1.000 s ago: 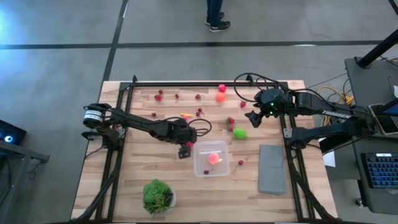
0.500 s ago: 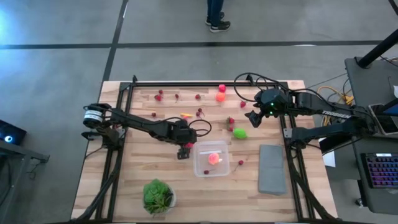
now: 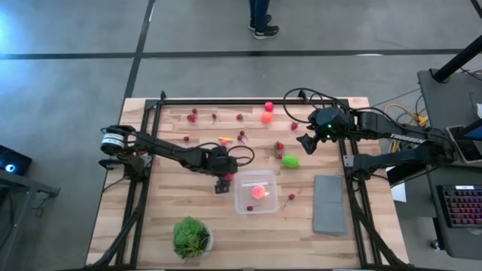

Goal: Pick and placing Produce into tupperware
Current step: Put the red apple into the transparent bin

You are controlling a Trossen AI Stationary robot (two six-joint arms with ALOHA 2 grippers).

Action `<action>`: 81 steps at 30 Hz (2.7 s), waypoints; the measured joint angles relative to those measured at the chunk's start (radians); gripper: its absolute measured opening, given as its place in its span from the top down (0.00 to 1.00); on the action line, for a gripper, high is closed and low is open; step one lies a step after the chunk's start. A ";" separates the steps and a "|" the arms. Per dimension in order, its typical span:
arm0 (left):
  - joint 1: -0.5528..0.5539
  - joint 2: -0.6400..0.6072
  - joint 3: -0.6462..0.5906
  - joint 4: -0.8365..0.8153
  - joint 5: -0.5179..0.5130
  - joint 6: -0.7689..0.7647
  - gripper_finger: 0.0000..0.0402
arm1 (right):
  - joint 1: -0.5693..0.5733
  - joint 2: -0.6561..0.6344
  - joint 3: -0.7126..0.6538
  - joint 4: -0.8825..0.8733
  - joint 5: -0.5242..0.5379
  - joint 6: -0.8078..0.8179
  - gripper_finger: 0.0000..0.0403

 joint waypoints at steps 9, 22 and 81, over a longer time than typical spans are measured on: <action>0.001 0.000 -0.024 0.002 -0.012 -0.001 0.26 | 0.000 0.000 0.000 0.000 0.000 0.000 0.19; 0.001 0.000 -0.034 0.046 -0.061 -0.001 0.26 | 0.000 0.000 0.000 0.000 0.000 0.000 0.19; -0.088 -0.099 0.134 0.063 0.097 -0.266 0.36 | 0.000 0.000 0.000 -0.007 0.000 -0.013 0.19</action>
